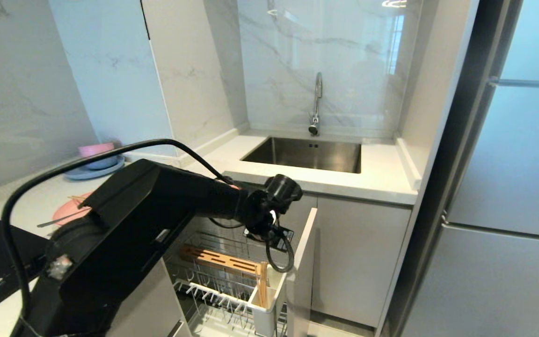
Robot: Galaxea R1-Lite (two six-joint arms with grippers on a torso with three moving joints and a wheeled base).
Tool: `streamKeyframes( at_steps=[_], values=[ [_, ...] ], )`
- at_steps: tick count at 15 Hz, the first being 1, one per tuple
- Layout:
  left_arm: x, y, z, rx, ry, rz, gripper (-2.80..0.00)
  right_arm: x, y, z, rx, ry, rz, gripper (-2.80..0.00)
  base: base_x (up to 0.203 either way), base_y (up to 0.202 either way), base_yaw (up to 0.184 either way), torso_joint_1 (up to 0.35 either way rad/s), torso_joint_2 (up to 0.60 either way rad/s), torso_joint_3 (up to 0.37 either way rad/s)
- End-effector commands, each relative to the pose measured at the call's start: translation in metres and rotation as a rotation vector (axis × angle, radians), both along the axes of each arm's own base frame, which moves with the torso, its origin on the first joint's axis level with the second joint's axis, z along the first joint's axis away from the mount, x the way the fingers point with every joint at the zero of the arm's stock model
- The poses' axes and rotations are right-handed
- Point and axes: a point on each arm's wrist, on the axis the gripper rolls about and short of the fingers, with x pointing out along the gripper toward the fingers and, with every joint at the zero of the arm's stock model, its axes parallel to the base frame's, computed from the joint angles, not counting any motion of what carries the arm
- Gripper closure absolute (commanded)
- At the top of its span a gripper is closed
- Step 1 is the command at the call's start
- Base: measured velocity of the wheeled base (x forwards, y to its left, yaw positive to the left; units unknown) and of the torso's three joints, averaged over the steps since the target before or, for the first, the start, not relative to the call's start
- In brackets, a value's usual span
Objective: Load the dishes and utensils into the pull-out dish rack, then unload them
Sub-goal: Pick up the bowl and place it in the cupboard
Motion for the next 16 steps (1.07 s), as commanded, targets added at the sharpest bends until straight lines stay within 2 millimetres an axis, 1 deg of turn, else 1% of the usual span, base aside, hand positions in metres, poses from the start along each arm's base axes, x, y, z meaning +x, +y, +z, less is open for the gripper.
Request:
streamKeyframes(
  at_steps=[1, 2, 3, 5, 7, 10, 11, 13, 14, 16],
  values=[
    [-0.007, 0.008, 0.036, -0.046, -0.061, 0.012, 0.00, 0.000, 0.000, 0.000, 0.000, 0.002, -0.001, 0.00, 0.000, 0.000, 0.000, 0.000, 0.00, 0.000],
    [-0.012, 0.012, 0.048, -0.060, -0.077, 0.017, 0.00, 0.000, 0.000, 0.000, 0.000, 0.002, -0.001, 0.00, 0.000, 0.000, 0.000, 0.000, 0.00, 0.000],
    [-0.019, 0.018, 0.066, -0.082, -0.107, 0.018, 0.00, 0.000, 0.000, 0.000, 0.000, 0.003, -0.001, 0.00, 0.000, 0.000, 0.000, 0.000, 0.00, 0.000],
    [-0.041, 0.035, 0.115, -0.139, -0.192, 0.026, 0.00, 0.000, 0.000, 0.000, 0.000, 0.002, 0.000, 0.00, 0.000, 0.000, 0.000, 0.000, 0.00, 0.000],
    [-0.068, 0.057, 0.158, -0.181, -0.285, 0.049, 0.00, 0.000, 0.000, 0.000, 0.000, 0.002, -0.001, 0.00, 0.000, 0.000, 0.000, 0.000, 0.00, 0.000],
    [-0.118, 0.095, 0.212, -0.233, -0.427, 0.090, 0.00, 0.000, 0.000, 0.000, 0.000, 0.002, 0.001, 0.00, 0.000, 0.000, 0.000, 0.000, 0.00, 0.000],
    [-0.134, 0.107, 0.227, -0.253, -0.470, 0.100, 0.00, 0.000, 0.000, 0.000, 0.000, 0.003, -0.001, 0.00, 0.000, 0.000, 0.000, 0.000, 0.00, 0.000],
    [-0.172, 0.139, 0.254, -0.299, -0.561, 0.127, 0.00, 0.000, 0.000, 0.000, 0.000, 0.003, -0.001, 0.00, 0.000, 0.000, 0.000, 0.000, 0.00, 0.000],
    [-0.189, 0.155, 0.263, -0.311, -0.603, 0.144, 0.00, 0.000, 0.000, 0.000, 0.000, 0.002, -0.001, 0.00, 0.000, 0.000, 0.000, 0.000, 0.00, 0.000],
    [-0.228, 0.196, 0.278, -0.293, -0.710, 0.184, 0.00, 0.000, 0.000, 0.000, 0.000, 0.002, -0.001, 0.00, 0.000, 0.000, 0.000, 0.000, 0.00, 0.000]
  ],
)
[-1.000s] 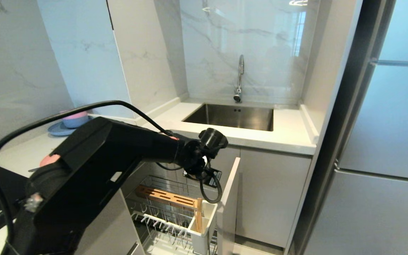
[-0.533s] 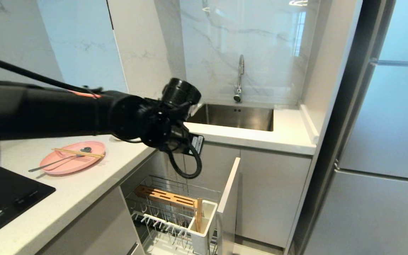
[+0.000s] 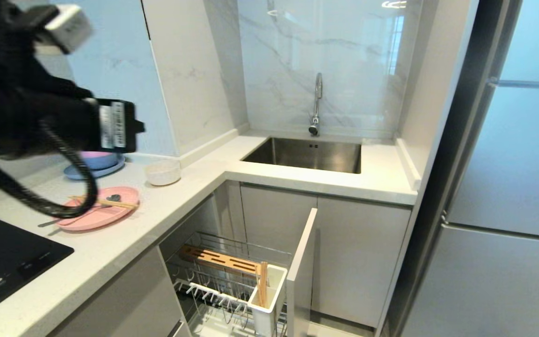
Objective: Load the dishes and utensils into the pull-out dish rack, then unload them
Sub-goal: Pick up the bowl and place it in the cupboard
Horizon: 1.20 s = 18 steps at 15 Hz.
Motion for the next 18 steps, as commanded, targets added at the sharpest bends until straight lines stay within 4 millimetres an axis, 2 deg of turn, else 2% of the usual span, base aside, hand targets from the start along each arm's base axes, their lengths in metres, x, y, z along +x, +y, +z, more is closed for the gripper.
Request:
streamKeyframes(
  at_steps=[1, 3, 5, 6, 8, 10, 12, 14, 18],
  values=[
    [-0.058, 0.045, 0.021, -0.033, -0.142, 0.066, 0.00, 0.000, 0.000, 0.000, 0.000, 0.002, 0.000, 0.00, 0.000, 0.000, 0.000, 0.000, 0.00, 0.000],
    [-0.101, 0.076, 0.018, -0.010, -0.216, 0.133, 0.00, 0.000, 0.000, 0.000, 0.000, 0.002, 0.000, 0.00, 0.000, 0.000, 0.000, 0.000, 0.00, 0.000],
    [-0.149, 0.092, 0.001, 0.006, -0.280, 0.148, 0.00, 0.000, 0.000, 0.000, 0.000, 0.002, 0.001, 0.00, 0.000, 0.000, 0.000, 0.000, 0.00, 0.000],
    [-0.170, 0.095, -0.016, 0.018, -0.299, 0.152, 0.00, 0.000, 0.000, 0.000, 0.000, 0.002, 0.000, 0.00, 0.000, 0.000, 0.000, 0.000, 0.00, 0.000],
    [-0.202, 0.095, -0.059, 0.065, -0.322, 0.161, 0.00, 0.000, 0.000, 0.000, 0.000, 0.002, 0.000, 0.00, 0.000, 0.000, 0.000, 0.000, 0.00, 0.000],
    [-0.212, 0.093, -0.111, 0.107, -0.349, 0.172, 0.00, 0.000, 0.000, 0.000, 0.000, 0.003, 0.000, 0.00, 0.000, 0.000, 0.000, 0.000, 0.00, 0.000],
    [-0.205, 0.092, -0.147, 0.123, -0.414, 0.183, 0.00, 0.000, 0.000, -0.001, 0.000, 0.003, 0.000, 0.00, 0.000, 0.000, 0.000, 0.000, 0.00, 0.000],
    [-0.207, 0.092, -0.182, 0.120, -0.462, 0.157, 0.00, 0.000, 0.000, 0.000, 0.000, 0.002, 0.000, 0.00, 0.000, 0.000, 0.000, 0.000, 0.00, 0.000],
    [-0.202, 0.091, -0.251, 0.096, -0.427, 0.068, 0.00, 0.000, 0.000, 0.000, 0.000, 0.003, 0.000, 0.00, 0.000, 0.000, 0.000, 0.000, 0.00, 0.000]
  ],
)
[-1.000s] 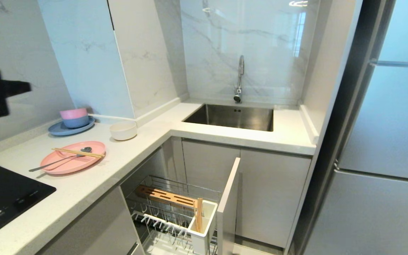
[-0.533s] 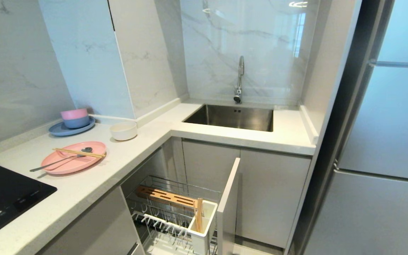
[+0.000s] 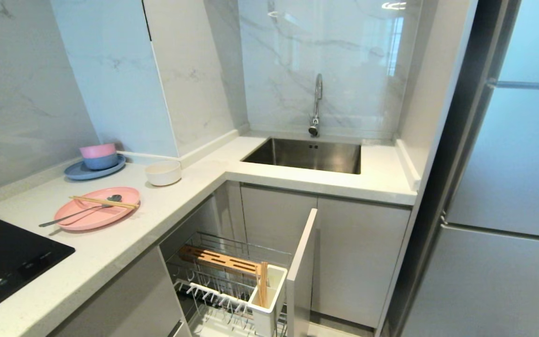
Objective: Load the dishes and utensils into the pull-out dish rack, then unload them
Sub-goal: Pick up the bowl and place it in the cupboard
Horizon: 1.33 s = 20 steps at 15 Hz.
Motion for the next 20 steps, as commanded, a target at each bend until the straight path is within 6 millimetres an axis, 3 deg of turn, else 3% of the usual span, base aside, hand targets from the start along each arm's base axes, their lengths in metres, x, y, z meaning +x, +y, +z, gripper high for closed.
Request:
streamKeyframes(
  at_steps=[1, 3, 20],
  values=[
    [0.0004, -0.0001, -0.0232, -0.038, 0.013, -0.012, 0.00, 0.0002, 0.0000, -0.0004, 0.000, 0.003, 0.000, 0.00, 0.000, 0.000, 0.000, 0.000, 0.00, 0.000],
    [0.0003, -0.0008, -0.0331, -0.108, 0.118, -0.041, 0.00, 0.0002, 0.0000, -0.0004, 0.000, 0.003, 0.000, 0.00, 0.000, 0.000, 0.000, 0.000, 0.00, 0.000],
    [0.0005, -0.0009, -0.0318, -0.159, 0.101, -0.048, 0.00, 0.0002, 0.0000, -0.0005, 0.000, 0.003, 0.000, 0.00, 0.000, 0.000, 0.000, 0.000, 0.00, 0.000]
  ],
)
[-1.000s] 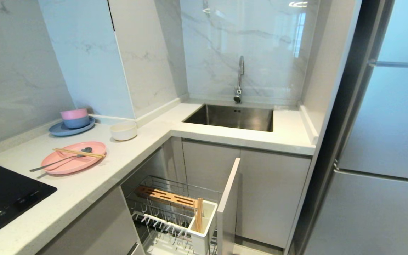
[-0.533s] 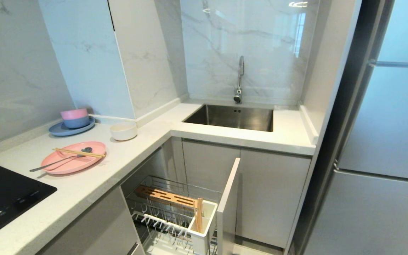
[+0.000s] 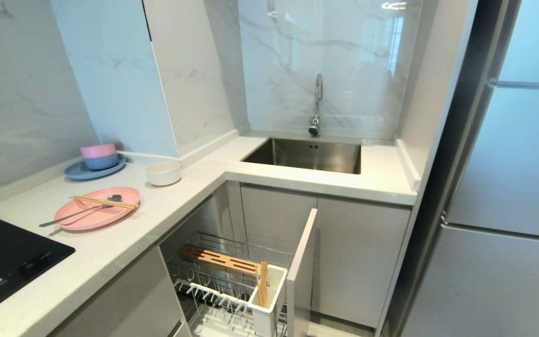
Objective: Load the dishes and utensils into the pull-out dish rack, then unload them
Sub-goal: Pick up the bowl and place it in the cupboard
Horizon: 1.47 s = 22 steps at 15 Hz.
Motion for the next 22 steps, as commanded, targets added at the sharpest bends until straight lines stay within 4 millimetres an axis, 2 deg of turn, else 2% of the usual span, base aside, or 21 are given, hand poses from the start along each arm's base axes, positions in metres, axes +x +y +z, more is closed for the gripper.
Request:
streamKeyframes(
  at_steps=[1, 22],
  values=[
    [0.0001, 0.0000, 0.0001, 0.001, 0.002, 0.000, 0.00, 0.0002, 0.0000, -0.0004, 0.000, 0.002, 0.000, 0.00, 0.000, 0.000, 0.000, 0.000, 0.00, -0.063],
    [0.0001, -0.0001, -0.0001, 0.007, 0.003, -0.003, 0.00, 0.0002, 0.0000, -0.0004, 0.000, 0.002, 0.001, 0.00, 0.000, 0.000, 0.000, 0.004, 0.00, -0.191]
  ],
)
